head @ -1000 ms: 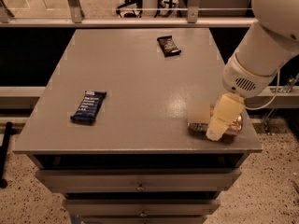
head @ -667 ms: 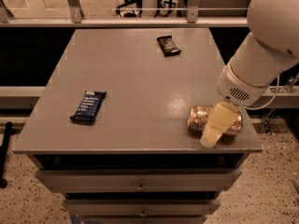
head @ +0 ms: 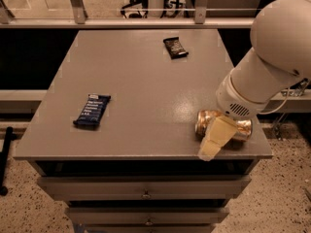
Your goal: Place orange can upright
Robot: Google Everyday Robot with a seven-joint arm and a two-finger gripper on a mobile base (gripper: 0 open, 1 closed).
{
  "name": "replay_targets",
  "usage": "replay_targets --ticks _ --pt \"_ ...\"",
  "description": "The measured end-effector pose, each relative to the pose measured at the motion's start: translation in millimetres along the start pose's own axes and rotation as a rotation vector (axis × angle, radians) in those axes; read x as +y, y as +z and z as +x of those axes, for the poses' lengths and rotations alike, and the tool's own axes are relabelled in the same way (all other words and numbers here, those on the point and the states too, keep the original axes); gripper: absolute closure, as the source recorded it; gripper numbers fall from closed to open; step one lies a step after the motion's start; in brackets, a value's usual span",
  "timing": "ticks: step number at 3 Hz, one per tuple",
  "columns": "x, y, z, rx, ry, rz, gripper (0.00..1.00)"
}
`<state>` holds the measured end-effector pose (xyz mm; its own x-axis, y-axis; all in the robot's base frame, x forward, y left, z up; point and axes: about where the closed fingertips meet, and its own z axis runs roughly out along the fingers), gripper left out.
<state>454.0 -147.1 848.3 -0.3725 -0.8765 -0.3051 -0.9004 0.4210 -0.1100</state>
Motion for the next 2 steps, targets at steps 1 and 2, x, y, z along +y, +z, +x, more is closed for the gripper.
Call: replay_targets --ticks 1,2 --pt "4.4 5.9 -1.1 -0.009 -0.014 0.001 0.16" --pt "5.7 9.1 0.5 -0.011 -0.019 0.003 0.39"
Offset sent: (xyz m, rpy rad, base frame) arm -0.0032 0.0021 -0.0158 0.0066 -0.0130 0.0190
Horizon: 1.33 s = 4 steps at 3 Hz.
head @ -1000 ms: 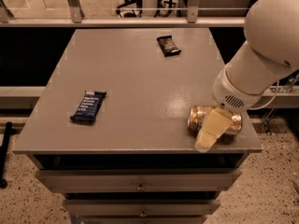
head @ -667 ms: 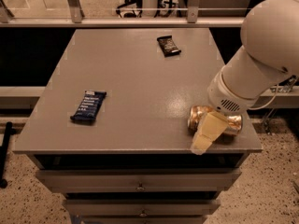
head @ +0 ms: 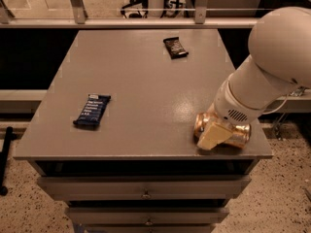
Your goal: Place orange can upright
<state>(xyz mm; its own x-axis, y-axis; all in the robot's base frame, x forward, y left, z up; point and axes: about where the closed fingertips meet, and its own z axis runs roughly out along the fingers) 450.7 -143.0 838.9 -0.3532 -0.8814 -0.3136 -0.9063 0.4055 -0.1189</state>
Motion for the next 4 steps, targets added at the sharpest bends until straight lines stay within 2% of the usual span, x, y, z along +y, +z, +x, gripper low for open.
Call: replay_targets --ticks 1,2,3,4 --pt "-1 -1 -3 -0.010 -0.004 0.004 0.63" --pt "-8 -6 -15 -0.069 -0.011 -0.005 0.85" --pt "-25 -17 -38 -0.216 -0.027 -0.029 1.00" --pt "-36 -30 -68 -0.484 -0.070 -0.100 1.00"
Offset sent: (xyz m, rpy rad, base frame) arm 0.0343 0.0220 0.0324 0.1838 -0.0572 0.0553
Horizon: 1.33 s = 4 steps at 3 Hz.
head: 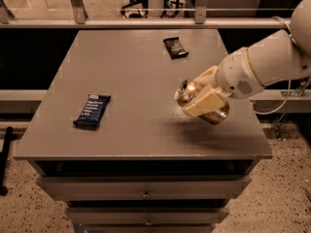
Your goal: Place orange can upright
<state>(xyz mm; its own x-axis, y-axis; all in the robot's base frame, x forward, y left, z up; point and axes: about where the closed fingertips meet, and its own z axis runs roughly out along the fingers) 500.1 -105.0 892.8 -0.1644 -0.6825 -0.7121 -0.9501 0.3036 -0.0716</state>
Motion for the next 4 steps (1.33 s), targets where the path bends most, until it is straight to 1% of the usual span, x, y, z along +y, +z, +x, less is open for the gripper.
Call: replay_targets --ticks 1,2,3,4 --pt "0 -4 -13 -0.204 -0.009 -0.053 1.00" --pt "-1 -11 -15 -0.401 0.017 -0.095 1.00" --pt "-5 -19 -8 -0.568 0.066 -0.121 1.00" --pt "-10 -25 4 -0.707 0.120 -0.135 1.00"
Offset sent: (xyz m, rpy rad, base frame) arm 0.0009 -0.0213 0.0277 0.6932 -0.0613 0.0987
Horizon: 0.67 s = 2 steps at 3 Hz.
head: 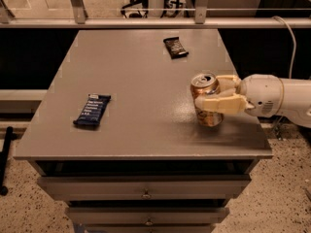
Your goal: Place orange can upright
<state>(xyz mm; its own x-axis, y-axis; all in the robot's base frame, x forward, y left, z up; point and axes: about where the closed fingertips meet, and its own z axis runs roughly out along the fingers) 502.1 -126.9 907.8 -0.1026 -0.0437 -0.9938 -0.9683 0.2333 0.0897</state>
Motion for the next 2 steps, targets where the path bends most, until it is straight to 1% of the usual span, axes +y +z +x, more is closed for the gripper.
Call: replay_targets --ticks 1,2 --pt "-1.1 -9.8 2.4 -0.108 -0.006 -0.015 0.84" --pt "0.9 -18.2 7.3 -0.173 -0.037 -0.012 0.61"
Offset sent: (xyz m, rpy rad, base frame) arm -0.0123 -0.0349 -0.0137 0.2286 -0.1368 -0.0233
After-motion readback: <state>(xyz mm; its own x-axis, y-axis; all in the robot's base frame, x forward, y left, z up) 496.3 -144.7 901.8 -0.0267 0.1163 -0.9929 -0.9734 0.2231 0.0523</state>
